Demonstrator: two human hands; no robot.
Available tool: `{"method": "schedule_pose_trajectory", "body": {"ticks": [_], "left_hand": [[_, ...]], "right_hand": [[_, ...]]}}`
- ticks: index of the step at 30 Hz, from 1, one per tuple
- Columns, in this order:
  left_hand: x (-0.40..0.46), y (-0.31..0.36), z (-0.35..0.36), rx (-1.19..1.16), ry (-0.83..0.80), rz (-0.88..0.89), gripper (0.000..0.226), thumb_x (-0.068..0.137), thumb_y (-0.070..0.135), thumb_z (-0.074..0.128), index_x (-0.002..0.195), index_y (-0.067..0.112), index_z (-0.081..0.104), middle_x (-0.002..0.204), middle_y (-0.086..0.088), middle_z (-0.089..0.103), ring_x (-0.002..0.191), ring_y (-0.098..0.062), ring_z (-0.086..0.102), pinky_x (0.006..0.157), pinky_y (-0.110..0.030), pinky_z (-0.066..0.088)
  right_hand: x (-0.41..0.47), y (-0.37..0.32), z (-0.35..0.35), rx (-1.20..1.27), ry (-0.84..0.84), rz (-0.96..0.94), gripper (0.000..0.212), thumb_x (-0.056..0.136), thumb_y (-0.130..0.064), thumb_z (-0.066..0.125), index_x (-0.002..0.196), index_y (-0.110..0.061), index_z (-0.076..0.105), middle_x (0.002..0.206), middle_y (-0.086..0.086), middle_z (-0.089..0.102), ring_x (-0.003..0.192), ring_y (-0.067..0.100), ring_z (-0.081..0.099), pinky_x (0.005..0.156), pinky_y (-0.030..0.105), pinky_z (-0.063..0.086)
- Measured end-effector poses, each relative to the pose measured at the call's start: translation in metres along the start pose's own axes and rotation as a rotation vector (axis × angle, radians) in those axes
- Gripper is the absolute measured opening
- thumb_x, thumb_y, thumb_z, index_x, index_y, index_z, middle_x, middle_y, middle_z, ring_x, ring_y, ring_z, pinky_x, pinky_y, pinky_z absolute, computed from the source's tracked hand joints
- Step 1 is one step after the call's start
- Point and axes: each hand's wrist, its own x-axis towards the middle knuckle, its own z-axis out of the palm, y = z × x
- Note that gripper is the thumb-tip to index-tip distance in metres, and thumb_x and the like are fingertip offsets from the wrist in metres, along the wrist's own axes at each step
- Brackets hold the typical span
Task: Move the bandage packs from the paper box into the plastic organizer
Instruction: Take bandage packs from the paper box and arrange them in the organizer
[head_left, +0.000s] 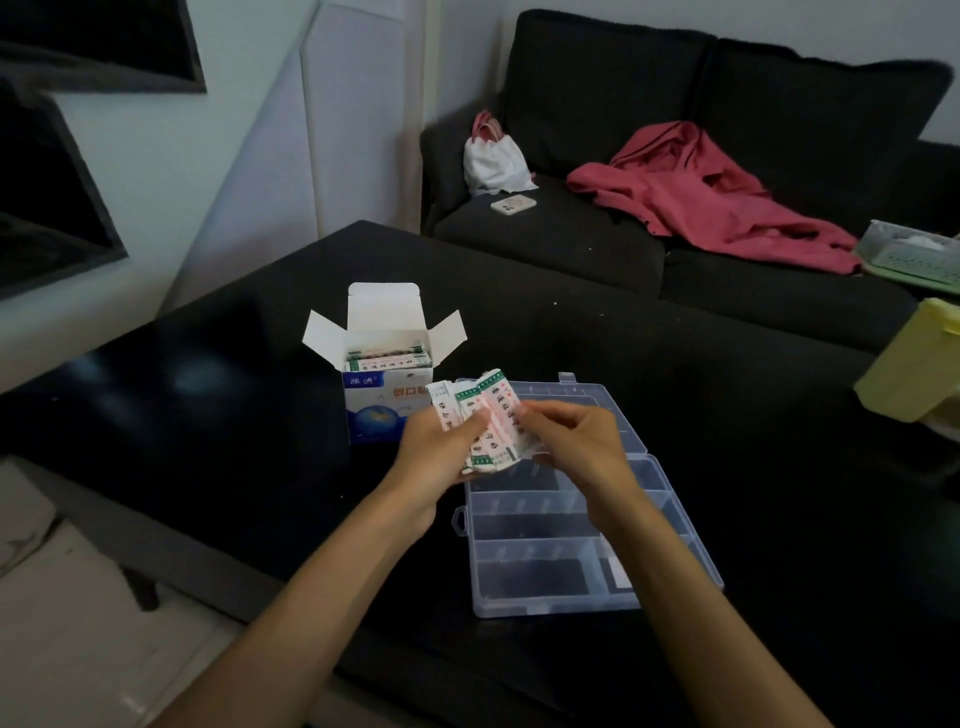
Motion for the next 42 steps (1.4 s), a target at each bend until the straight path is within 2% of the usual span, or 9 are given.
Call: {"method": "schedule_pose_trajectory", "body": {"ticks": [5, 9, 14, 18, 21, 24, 33, 38, 42], "left_hand": [[0.000, -0.002, -0.001, -0.077, 0.097, 0.040, 0.025, 0.088, 0.009, 0.064, 0.113, 0.014, 0.063, 0.094, -0.003, 0.071, 0.076, -0.011, 0.069, 0.056, -0.022, 0.056], [-0.004, 0.001, -0.001, -0.084, -0.011, -0.022, 0.018, 0.095, 0.010, 0.051, 0.110, 0.015, 0.060, 0.095, -0.008, 0.071, 0.083, -0.017, 0.068, 0.070, -0.029, 0.057], [-0.001, 0.009, -0.010, -0.064, -0.044, -0.035, 0.020, 0.096, 0.003, 0.047, 0.108, 0.015, 0.057, 0.093, -0.007, 0.069, 0.084, -0.016, 0.066, 0.073, -0.031, 0.055], [0.002, 0.013, -0.024, -0.037, 0.041, -0.016, 0.019, 0.096, 0.002, 0.047, 0.100, 0.018, 0.057, 0.095, -0.007, 0.069, 0.085, -0.016, 0.066, 0.075, -0.033, 0.055], [0.001, 0.015, -0.031, -0.034, 0.044, 0.004, 0.025, 0.096, 0.002, 0.047, 0.090, 0.024, 0.057, 0.095, -0.005, 0.069, 0.092, -0.018, 0.067, 0.081, -0.036, 0.054], [0.001, 0.015, -0.033, -0.036, 0.040, -0.007, 0.023, 0.096, 0.002, 0.047, 0.092, 0.023, 0.058, 0.102, -0.008, 0.069, 0.099, -0.021, 0.065, 0.084, -0.038, 0.054], [0.008, 0.013, -0.027, -0.066, 0.022, -0.056, 0.017, 0.095, 0.004, 0.050, 0.095, 0.019, 0.058, 0.090, -0.005, 0.070, 0.085, -0.016, 0.066, 0.070, -0.032, 0.056], [0.008, 0.012, -0.026, -0.069, -0.003, -0.067, 0.016, 0.096, 0.004, 0.050, 0.097, 0.018, 0.058, 0.093, -0.008, 0.070, 0.090, -0.018, 0.067, 0.075, -0.035, 0.056], [0.009, 0.012, -0.026, -0.070, -0.016, -0.065, 0.016, 0.096, 0.004, 0.049, 0.099, 0.017, 0.058, 0.093, -0.008, 0.071, 0.087, -0.017, 0.067, 0.073, -0.034, 0.055]], "right_hand": [[-0.002, -0.001, 0.005, -0.137, -0.067, -0.047, 0.027, 0.080, -0.017, 0.073, 0.106, -0.014, 0.069, 0.094, -0.001, 0.072, 0.075, 0.008, 0.070, 0.060, 0.017, 0.055], [-0.001, 0.002, 0.003, -0.058, -0.102, -0.016, 0.019, 0.084, -0.014, 0.068, 0.103, -0.009, 0.068, 0.086, 0.000, 0.072, 0.068, 0.005, 0.069, 0.058, 0.014, 0.052], [0.003, -0.003, -0.015, -0.043, -0.165, -0.018, 0.016, 0.091, -0.012, 0.059, 0.106, -0.017, 0.064, 0.083, -0.009, 0.068, 0.072, 0.002, 0.066, 0.059, 0.014, 0.051], [0.010, -0.008, -0.043, -0.530, -0.177, -0.172, 0.025, 0.087, -0.013, 0.064, 0.110, -0.021, 0.057, 0.094, -0.008, 0.062, 0.079, 0.003, 0.063, 0.059, 0.016, 0.050], [0.015, -0.002, -0.042, -0.833, -0.350, -0.212, 0.022, 0.090, -0.013, 0.059, 0.112, -0.016, 0.064, 0.112, 0.002, 0.065, 0.098, 0.010, 0.061, 0.082, 0.026, 0.053], [0.019, 0.007, -0.023, -0.924, -0.446, -0.235, 0.024, 0.091, -0.010, 0.058, 0.114, -0.016, 0.067, 0.118, 0.006, 0.066, 0.105, 0.015, 0.061, 0.095, 0.032, 0.050], [0.028, 0.017, -0.015, -1.000, -0.324, -0.327, 0.013, 0.086, -0.019, 0.067, 0.097, -0.024, 0.072, 0.106, -0.001, 0.070, 0.095, 0.014, 0.065, 0.086, 0.032, 0.054], [0.025, 0.015, -0.010, -1.099, -0.349, -0.319, 0.020, 0.090, -0.028, 0.063, 0.108, -0.023, 0.070, 0.115, 0.000, 0.067, 0.101, 0.018, 0.063, 0.089, 0.033, 0.050], [0.024, 0.013, -0.009, -1.111, -0.279, -0.406, 0.021, 0.091, -0.021, 0.062, 0.109, -0.025, 0.071, 0.116, -0.001, 0.067, 0.100, 0.018, 0.064, 0.088, 0.032, 0.051]]}}
